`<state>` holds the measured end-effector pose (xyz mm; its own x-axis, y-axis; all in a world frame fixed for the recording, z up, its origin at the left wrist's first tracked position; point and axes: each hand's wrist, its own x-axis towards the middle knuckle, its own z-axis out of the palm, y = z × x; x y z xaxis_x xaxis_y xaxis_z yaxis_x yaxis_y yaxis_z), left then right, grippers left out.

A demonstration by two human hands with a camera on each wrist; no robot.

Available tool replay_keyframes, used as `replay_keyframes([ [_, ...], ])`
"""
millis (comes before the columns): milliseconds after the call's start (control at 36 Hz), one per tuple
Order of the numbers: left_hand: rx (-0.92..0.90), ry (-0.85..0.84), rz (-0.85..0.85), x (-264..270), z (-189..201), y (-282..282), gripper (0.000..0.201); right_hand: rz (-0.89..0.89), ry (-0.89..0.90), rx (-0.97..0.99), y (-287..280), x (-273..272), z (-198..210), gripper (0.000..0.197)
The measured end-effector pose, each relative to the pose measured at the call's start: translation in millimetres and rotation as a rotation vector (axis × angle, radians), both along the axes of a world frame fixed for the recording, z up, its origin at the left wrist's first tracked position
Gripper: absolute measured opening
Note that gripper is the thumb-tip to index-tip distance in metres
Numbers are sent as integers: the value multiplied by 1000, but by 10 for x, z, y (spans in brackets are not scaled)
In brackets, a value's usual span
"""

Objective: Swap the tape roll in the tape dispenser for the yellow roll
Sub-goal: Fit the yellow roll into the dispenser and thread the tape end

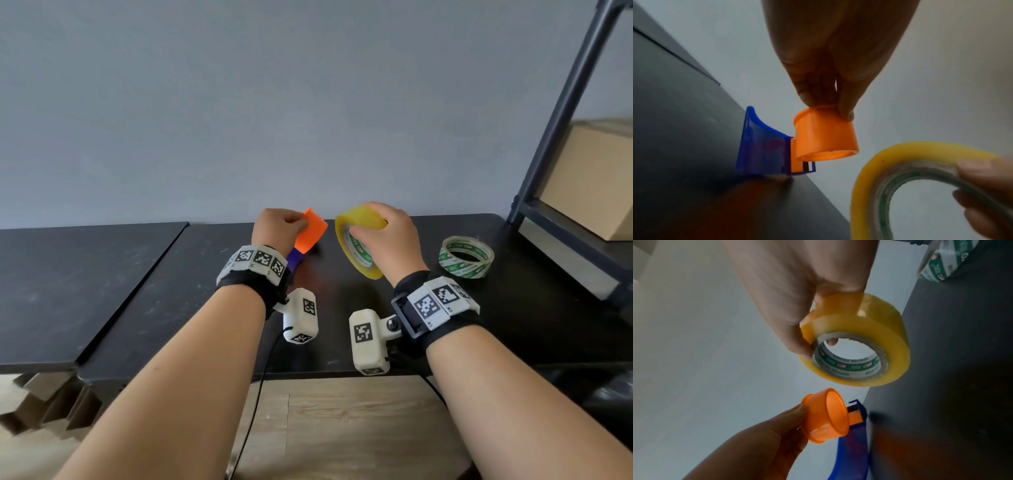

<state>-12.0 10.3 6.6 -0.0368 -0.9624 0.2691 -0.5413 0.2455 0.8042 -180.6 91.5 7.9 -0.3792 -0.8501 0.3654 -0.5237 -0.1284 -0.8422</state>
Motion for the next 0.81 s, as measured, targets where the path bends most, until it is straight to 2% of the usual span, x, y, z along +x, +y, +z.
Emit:
replay_keyframes([
  [194, 171, 384, 8, -93, 36, 27, 29, -51, -18, -81, 72, -99, 111, 49],
  [306, 278, 535, -40, -173, 14, 35, 31, -70, -44, -99, 91, -157, 162, 51],
  [389, 379, 623, -56, -215, -49, 62, 25, -89, -54, -112, 104, -190, 165, 51],
  [444, 406, 479, -65, -175, -69, 112, 20, -99, -50, -119, 112, -205, 161, 51],
  [500, 422, 133, -90, -138, -104, 129, 31, -105, -45, -119, 117, -213, 153, 51],
  [583, 424, 58, -38, -144, -239, 2, 38, -101, -48, -106, 116, -211, 138, 51],
  [639, 427, -91, -23, -156, -265, 6, 33, -99, -46, -102, 113, -203, 125, 50],
  [694, 442, -132, -19, -152, -284, 58, 26, -100, -39, -97, 109, -196, 120, 50],
  [805, 362, -347, 5, -168, -276, 140, 25, -94, -29, -86, 100, -181, 113, 50],
])
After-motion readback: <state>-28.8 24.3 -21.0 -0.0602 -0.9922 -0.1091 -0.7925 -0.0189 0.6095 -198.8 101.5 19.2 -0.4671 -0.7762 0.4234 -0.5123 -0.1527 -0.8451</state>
